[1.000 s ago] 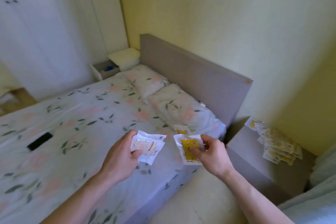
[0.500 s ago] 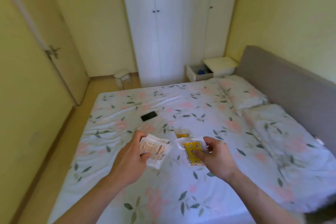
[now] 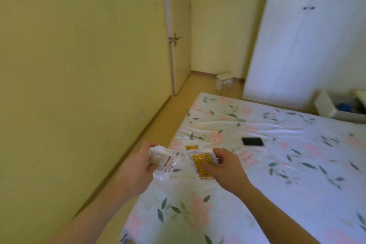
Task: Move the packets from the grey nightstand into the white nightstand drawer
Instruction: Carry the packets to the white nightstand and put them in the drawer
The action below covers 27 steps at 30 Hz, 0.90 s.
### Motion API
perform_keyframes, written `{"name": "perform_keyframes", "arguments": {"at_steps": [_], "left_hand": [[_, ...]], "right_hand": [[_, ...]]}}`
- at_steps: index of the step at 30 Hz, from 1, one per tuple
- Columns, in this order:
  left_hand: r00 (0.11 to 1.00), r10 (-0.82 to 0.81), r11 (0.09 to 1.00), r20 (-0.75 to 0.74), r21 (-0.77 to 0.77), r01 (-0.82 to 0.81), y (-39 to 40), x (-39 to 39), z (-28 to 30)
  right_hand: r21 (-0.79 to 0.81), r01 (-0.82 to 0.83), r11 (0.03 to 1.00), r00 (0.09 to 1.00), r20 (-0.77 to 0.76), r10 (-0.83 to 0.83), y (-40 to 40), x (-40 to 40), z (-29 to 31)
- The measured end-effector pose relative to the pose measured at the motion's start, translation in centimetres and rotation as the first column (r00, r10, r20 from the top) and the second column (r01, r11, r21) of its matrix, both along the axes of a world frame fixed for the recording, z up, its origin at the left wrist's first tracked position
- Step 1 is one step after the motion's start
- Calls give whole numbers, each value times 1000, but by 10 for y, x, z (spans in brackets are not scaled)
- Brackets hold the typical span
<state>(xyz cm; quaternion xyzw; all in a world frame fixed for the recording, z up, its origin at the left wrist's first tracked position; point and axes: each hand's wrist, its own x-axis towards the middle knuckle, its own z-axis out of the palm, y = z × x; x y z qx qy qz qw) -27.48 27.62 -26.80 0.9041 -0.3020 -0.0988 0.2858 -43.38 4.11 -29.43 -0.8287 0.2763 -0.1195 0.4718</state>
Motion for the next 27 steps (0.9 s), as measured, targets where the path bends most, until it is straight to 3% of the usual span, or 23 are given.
{"name": "perform_keyframes", "arguments": {"at_steps": [4,9,15,27], "left_hand": [[994,103,994,22,-30,-102,64,82,-6],[989,134,991,63,-34,-132,133,181,-12],[993,36,999,116,30,-40,192,278,-10],[960,-228,970,161,-46,237,97,424,16]], "right_hand": [[-18,-122,992,992,8,122,47,104,12],[20,-155,988,987,49,154,112,213,9],[102,-32,994,996,88,23,178,306,0],[29,251,968,958,134,-253,118,375,13]]}}
